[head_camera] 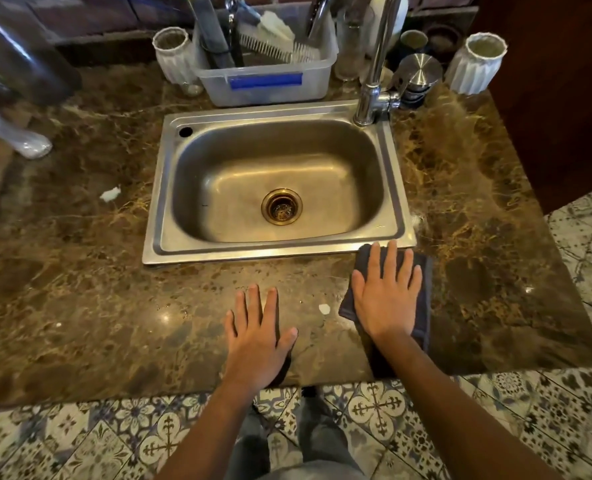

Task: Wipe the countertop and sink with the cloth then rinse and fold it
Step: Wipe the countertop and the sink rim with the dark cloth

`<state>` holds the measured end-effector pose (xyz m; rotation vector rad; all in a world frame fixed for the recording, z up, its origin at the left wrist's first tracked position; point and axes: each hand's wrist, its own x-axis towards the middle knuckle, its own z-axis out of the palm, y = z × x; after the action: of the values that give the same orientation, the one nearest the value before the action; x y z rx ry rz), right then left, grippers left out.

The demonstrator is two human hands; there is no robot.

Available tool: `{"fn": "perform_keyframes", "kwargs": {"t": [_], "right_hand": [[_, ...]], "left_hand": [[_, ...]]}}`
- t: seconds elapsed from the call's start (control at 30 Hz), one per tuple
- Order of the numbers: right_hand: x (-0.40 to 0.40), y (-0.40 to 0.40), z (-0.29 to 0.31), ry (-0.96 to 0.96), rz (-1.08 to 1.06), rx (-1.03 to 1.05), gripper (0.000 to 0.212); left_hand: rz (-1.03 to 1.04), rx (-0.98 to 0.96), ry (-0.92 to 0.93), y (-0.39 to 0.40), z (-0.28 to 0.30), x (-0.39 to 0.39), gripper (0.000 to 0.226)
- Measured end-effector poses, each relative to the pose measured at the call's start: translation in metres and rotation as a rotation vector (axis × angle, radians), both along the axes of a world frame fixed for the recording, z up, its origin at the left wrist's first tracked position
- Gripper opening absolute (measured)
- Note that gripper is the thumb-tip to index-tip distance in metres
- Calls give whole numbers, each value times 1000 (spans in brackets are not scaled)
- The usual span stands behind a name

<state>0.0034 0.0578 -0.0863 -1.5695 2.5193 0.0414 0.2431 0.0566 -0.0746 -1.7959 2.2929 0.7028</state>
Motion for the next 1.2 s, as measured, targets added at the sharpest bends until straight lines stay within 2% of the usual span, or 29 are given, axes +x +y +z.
{"fn": "perform_keyframes", "kwargs": {"t": [0.13,0.27,0.43,0.6,0.83,0.97,1.03,1.2], "right_hand": [[45,-3,4,-50,203,5,66],[100,2,6,-111,190,-17,63],[116,52,5,-122,430,12,59],[50,89,11,-74,152,78,60],[16,41,9,67,257,123,65],[57,-3,6,34,4,74,67],[90,-21,9,1,-53,44,68],[200,-40,12,-111,199,0,65]], "left_hand": [[80,-49,109,-3,15,11,69],[87,-114,65,-3,12,43,70],[48,-115,7,-9,3,64,76],[12,-114,-1,-10,-2,69,77],[12,-179,-29,-13,5,93,76],[34,-206,-29,-13,4,119,83],[31,-204,-32,-16,5,127,82],[51,-207,-30,-21,3,153,81]]}}
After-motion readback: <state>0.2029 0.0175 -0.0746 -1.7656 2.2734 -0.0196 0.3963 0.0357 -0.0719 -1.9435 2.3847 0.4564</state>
